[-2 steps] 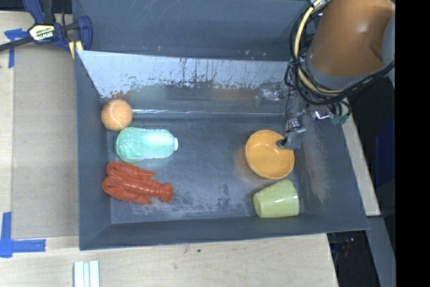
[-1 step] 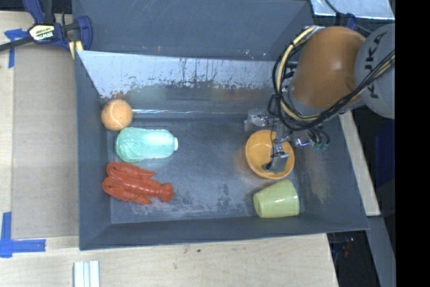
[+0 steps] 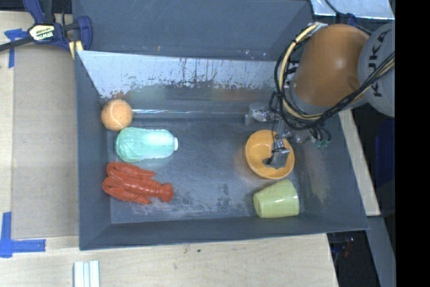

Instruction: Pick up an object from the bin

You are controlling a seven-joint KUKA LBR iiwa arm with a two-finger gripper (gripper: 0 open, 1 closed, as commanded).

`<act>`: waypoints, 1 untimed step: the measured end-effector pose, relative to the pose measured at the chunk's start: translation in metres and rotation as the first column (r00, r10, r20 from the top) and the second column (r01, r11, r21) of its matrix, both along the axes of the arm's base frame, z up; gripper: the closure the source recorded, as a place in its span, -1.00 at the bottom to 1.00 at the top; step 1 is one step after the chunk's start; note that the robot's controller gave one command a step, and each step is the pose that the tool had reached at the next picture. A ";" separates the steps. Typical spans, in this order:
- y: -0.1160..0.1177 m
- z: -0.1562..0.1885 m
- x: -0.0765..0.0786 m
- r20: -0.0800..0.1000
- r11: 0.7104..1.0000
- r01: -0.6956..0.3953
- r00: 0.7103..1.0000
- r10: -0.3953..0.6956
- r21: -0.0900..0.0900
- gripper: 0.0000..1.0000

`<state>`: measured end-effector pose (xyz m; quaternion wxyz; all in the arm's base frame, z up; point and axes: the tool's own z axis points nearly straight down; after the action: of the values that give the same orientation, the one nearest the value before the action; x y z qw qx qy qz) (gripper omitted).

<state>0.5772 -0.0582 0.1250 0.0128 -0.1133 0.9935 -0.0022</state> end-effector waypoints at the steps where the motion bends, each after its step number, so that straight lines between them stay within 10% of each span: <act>1: -0.001 -0.007 0.002 -0.002 1.000 0.006 1.000 -0.006 0.001 -1.00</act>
Offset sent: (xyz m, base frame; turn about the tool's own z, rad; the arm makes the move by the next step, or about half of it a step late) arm 0.0238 0.0174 -0.0550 -0.0328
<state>0.5795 -0.0593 0.1178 0.0116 -0.1105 0.9938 -0.0019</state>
